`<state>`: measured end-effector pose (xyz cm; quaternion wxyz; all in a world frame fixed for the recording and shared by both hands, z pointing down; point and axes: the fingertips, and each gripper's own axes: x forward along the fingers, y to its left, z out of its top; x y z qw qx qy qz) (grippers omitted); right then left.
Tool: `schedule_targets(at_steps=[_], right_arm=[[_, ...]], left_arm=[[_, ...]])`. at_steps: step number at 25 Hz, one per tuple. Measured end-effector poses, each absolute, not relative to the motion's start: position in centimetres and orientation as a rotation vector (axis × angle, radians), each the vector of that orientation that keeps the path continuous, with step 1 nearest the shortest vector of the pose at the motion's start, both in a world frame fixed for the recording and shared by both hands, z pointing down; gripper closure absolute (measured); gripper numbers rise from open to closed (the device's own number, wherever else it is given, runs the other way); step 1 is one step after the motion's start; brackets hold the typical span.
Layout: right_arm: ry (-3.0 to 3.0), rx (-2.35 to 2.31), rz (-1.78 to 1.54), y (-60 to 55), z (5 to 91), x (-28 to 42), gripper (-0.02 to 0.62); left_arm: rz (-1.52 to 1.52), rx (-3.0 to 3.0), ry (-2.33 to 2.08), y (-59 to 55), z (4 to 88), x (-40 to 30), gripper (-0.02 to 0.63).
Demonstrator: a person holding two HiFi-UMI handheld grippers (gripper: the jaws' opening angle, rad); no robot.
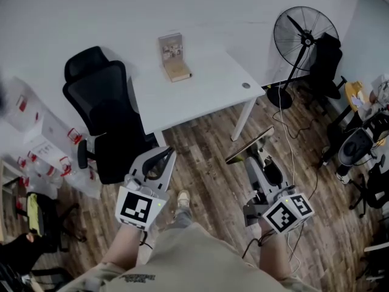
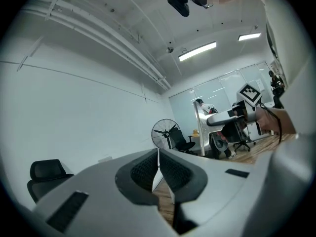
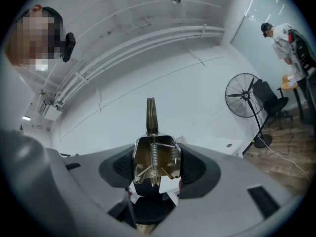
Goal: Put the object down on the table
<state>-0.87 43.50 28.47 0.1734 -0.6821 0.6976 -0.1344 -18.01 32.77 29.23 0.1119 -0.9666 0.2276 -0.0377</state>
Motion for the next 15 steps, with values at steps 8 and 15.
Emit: schedule_targets(at_steps=[8, 15], right_arm=[[1.927, -1.925, -0.516, 34.7, 30.9, 2.6, 0.357], [1.887, -1.95, -0.645, 25.1, 33.4, 6.1, 0.357]], left_arm=[[-0.153, -2.895, 0.637, 24.4, 31.0, -14.5, 0.578], [-0.234, -2.966, 0.611, 15.0, 32.7, -11.5, 0.578]])
